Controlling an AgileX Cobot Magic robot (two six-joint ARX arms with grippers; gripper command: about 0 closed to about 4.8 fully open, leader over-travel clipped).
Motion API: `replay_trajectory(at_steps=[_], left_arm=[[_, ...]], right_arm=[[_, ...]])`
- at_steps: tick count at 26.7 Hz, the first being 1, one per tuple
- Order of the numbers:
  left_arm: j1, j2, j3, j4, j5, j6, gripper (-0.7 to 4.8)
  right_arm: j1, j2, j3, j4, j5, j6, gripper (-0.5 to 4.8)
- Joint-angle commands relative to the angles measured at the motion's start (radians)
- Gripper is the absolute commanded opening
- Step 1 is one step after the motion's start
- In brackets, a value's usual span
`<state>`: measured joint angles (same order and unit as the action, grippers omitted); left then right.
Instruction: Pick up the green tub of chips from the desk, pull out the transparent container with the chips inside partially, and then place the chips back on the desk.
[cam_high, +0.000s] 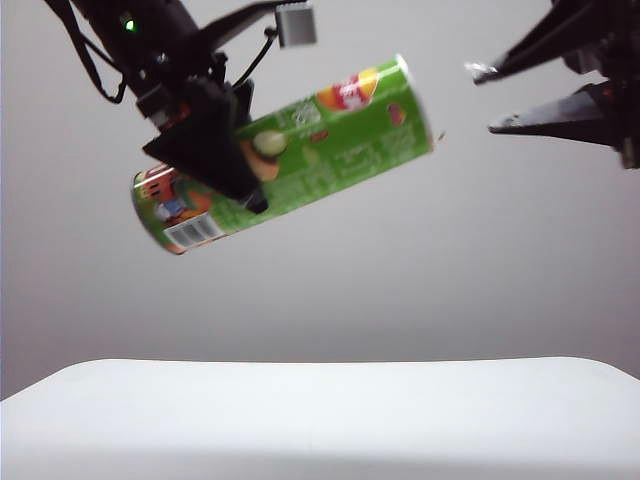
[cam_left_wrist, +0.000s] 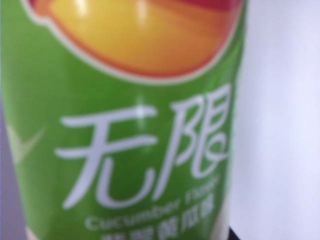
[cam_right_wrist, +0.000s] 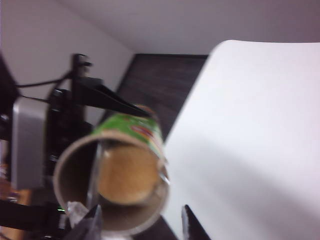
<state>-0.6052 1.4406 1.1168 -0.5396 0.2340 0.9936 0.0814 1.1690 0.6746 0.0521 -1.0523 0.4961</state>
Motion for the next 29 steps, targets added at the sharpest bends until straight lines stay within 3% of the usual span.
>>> replay_trajectory(at_steps=[1,6,12,17,20,29], left_arm=[[0.0,0.0,0.002,-0.003,0.013,-0.007,2.77],[-0.008,0.005,0.002,0.019,0.017,-0.015,2.77],[-0.036,0.007,0.002,0.072,0.015,-0.033,2.77],[-0.036,0.006,0.002,0.07,0.009,-0.048,2.77],[-0.036,0.006,0.002,0.067,0.002,-0.052,2.77],[-0.036,0.006,0.002,0.066,0.018,-0.051,2.77]], right_arm=[[0.0,0.0,0.003,0.125,-0.053,0.108,2.04],[0.002,0.0,0.003,0.222,-0.084,0.208,2.03],[0.073,0.005,0.003,0.213,-0.045,0.209,2.03],[0.1,0.013,0.002,0.171,-0.006,0.172,1.97],[0.099,0.013,0.002,0.069,0.007,0.08,1.44],[0.1,0.014,0.003,0.034,0.04,0.054,1.49]])
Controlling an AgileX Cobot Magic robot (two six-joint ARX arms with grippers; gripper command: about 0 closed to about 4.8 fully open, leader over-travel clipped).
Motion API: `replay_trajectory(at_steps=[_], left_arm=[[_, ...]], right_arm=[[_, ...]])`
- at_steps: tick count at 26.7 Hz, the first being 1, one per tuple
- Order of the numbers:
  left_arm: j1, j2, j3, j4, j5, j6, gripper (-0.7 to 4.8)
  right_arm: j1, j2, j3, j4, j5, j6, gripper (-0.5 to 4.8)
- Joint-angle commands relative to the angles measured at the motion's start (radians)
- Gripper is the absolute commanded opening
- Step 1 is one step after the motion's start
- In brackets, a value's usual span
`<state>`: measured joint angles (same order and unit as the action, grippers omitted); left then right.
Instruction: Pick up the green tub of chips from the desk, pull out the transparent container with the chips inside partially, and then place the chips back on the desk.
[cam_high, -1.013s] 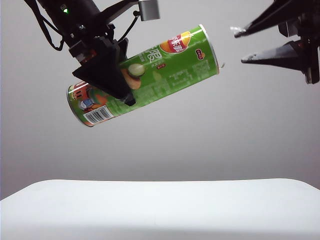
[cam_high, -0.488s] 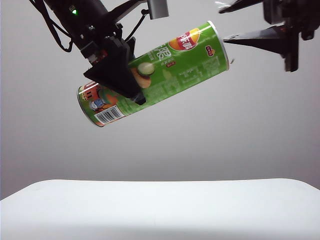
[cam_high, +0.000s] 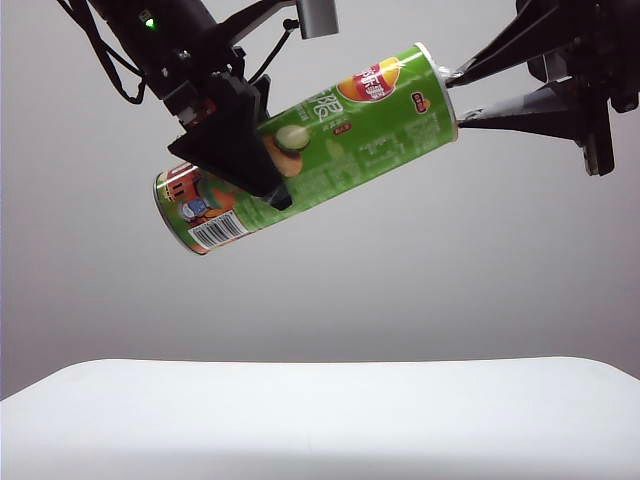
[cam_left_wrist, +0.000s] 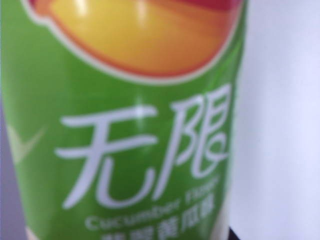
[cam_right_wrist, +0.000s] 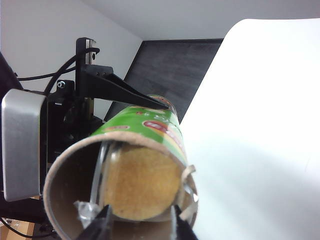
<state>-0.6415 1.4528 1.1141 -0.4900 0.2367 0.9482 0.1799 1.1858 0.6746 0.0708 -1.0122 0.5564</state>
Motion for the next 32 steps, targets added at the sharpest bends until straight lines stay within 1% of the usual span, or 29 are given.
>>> replay_trajectory(at_steps=[1,12,14,19,23,27,32], left_arm=[[0.0,-0.006,0.005,0.016,0.015,-0.006,2.77],[0.0,0.005,0.005,-0.011,0.007,-0.006,2.77],[0.0,0.015,0.004,-0.005,0.007,-0.006,2.77],[0.0,0.029,0.004,0.021,0.012,-0.015,2.77],[-0.003,0.03,0.004,0.033,0.016,-0.023,2.77],[-0.025,0.03,0.004,0.035,0.014,-0.025,2.77],[-0.037,0.03,0.004,0.035,0.014,-0.025,2.77]], right_arm=[[0.001,-0.002,0.002,0.015,0.0,-0.006,1.49],[0.002,-0.003,0.003,0.016,-0.004,-0.003,1.49],[0.002,-0.003,0.003,0.016,-0.019,-0.003,1.49],[0.008,-0.003,0.003,0.015,-0.018,-0.002,1.49],[0.029,-0.002,0.003,0.016,-0.003,-0.003,1.49],[0.056,0.001,0.003,0.017,0.032,-0.008,1.49],[0.058,0.002,0.003,0.024,0.05,-0.008,1.48]])
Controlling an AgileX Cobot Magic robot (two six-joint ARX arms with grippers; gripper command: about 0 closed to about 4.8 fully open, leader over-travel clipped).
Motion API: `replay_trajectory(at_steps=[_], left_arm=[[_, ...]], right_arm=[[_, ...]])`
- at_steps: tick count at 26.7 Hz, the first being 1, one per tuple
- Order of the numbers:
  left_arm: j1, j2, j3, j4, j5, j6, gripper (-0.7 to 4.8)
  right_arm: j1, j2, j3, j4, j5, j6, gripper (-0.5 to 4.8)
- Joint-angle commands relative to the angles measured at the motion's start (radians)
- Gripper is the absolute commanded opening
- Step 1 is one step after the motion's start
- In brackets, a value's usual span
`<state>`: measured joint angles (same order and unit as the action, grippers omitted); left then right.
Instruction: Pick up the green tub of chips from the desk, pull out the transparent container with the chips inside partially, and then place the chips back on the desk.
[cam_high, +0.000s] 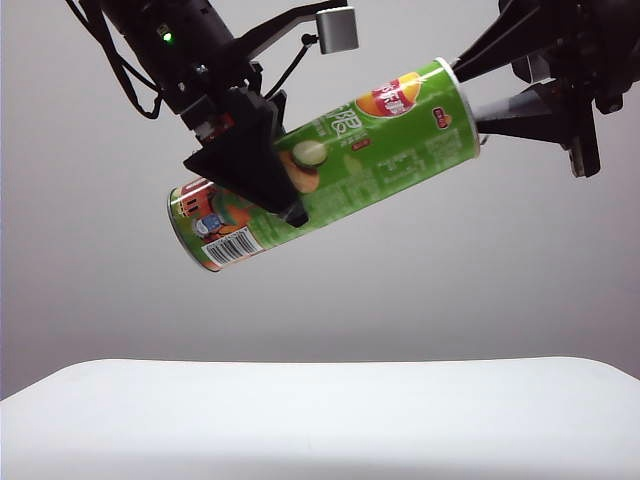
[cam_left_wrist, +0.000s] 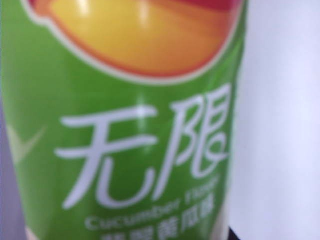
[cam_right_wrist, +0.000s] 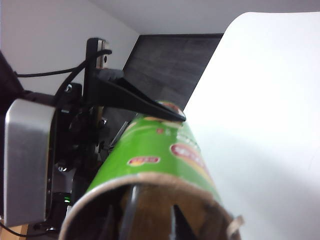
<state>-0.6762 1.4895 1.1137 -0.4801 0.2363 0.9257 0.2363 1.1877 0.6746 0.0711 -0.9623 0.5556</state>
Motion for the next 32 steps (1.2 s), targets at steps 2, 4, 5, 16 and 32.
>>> replay_trajectory(at_steps=[2,4,5,16,32], left_arm=[[-0.002,-0.006,0.005,0.026,0.014,-0.002,2.77],[-0.002,-0.006,0.005,0.026,0.014,-0.002,2.77],[-0.002,-0.006,0.005,0.026,0.015,-0.002,2.77],[-0.002,-0.006,0.005,0.019,0.011,-0.002,2.77],[0.069,-0.006,0.005,-0.097,-0.068,-0.002,2.77]], right_arm=[[0.002,0.0,0.003,0.023,0.0,-0.006,1.47],[0.002,0.0,0.003,0.023,0.0,-0.006,1.43],[0.002,0.0,0.003,0.023,0.0,-0.006,1.35],[-0.002,0.0,0.003,0.026,0.022,-0.033,-0.06],[-0.157,-0.003,0.003,0.037,-0.069,-0.032,-0.06]])
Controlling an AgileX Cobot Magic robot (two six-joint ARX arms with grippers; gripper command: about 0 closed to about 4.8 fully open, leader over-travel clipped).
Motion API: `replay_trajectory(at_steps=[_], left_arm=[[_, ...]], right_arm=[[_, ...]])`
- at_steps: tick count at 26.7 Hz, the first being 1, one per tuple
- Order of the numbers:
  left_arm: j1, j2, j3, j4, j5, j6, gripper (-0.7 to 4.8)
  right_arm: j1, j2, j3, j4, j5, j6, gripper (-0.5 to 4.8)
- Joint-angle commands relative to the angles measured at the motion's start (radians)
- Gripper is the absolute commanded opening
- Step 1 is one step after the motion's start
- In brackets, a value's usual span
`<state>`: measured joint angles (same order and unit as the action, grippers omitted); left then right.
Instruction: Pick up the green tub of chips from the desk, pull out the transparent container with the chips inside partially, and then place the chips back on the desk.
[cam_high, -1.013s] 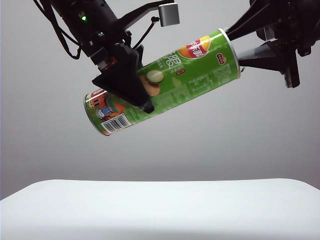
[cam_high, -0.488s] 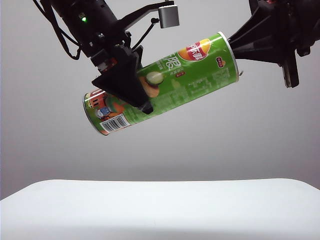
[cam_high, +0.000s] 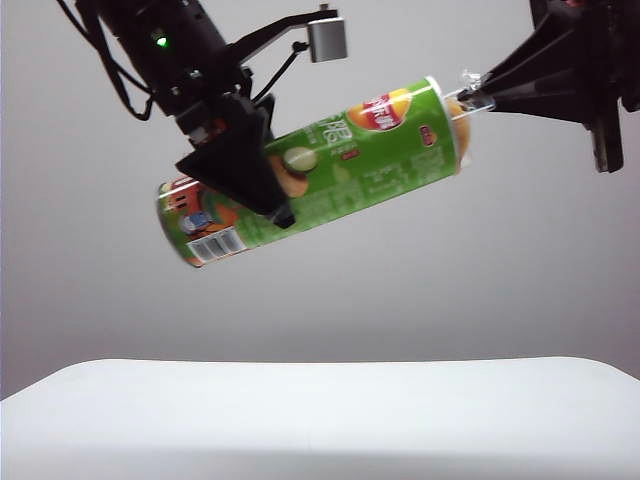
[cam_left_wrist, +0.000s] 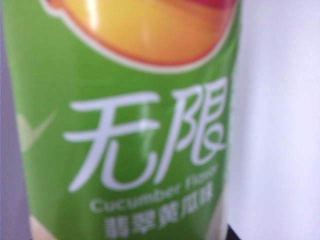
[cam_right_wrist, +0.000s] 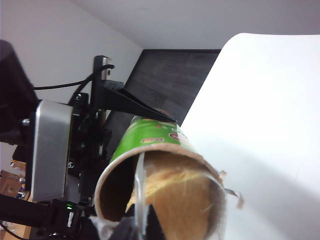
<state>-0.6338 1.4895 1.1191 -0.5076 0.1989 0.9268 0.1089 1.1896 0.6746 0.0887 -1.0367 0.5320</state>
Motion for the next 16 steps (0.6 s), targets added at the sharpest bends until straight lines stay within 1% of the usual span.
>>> replay_trajectory(at_steps=[1,3,8,9,10,11,12,13,15,16], left_arm=[[0.033,-0.006,-0.001,-0.076,-0.03,-0.003,2.77],[0.055,-0.006,-0.001,-0.104,-0.031,-0.003,2.77],[0.061,-0.006,-0.001,-0.119,-0.029,-0.003,2.77],[0.061,-0.006,-0.001,-0.11,-0.007,-0.002,2.76],[0.061,-0.006,-0.001,-0.099,0.014,-0.003,2.76],[0.06,-0.006,-0.001,-0.082,0.049,-0.003,2.76],[0.06,-0.006,-0.001,-0.077,0.059,-0.003,2.76],[0.06,-0.006,-0.001,-0.078,0.06,-0.003,2.76],[0.06,-0.006,-0.001,-0.084,0.058,-0.003,2.76],[0.061,-0.006,-0.001,-0.087,0.036,-0.003,2.76]], right_arm=[[-0.033,-0.005,0.003,0.02,0.001,-0.009,-0.06],[-0.05,-0.005,0.003,0.02,-0.006,-0.01,-0.06],[-0.069,-0.004,0.003,0.021,-0.013,-0.012,-0.06],[-0.068,-0.004,0.003,0.024,-0.013,-0.013,-0.05],[-0.064,-0.004,0.003,0.037,-0.014,-0.014,0.36],[-0.064,-0.004,0.003,0.068,-0.017,-0.031,2.24],[-0.064,-0.004,0.003,0.092,-0.016,-0.033,4.7],[-0.065,-0.006,0.003,0.115,-0.022,-0.04,4.79],[-0.067,-0.011,0.003,0.133,-0.021,-0.092,4.79],[-0.066,-0.018,0.003,0.122,0.013,-0.133,4.79]])
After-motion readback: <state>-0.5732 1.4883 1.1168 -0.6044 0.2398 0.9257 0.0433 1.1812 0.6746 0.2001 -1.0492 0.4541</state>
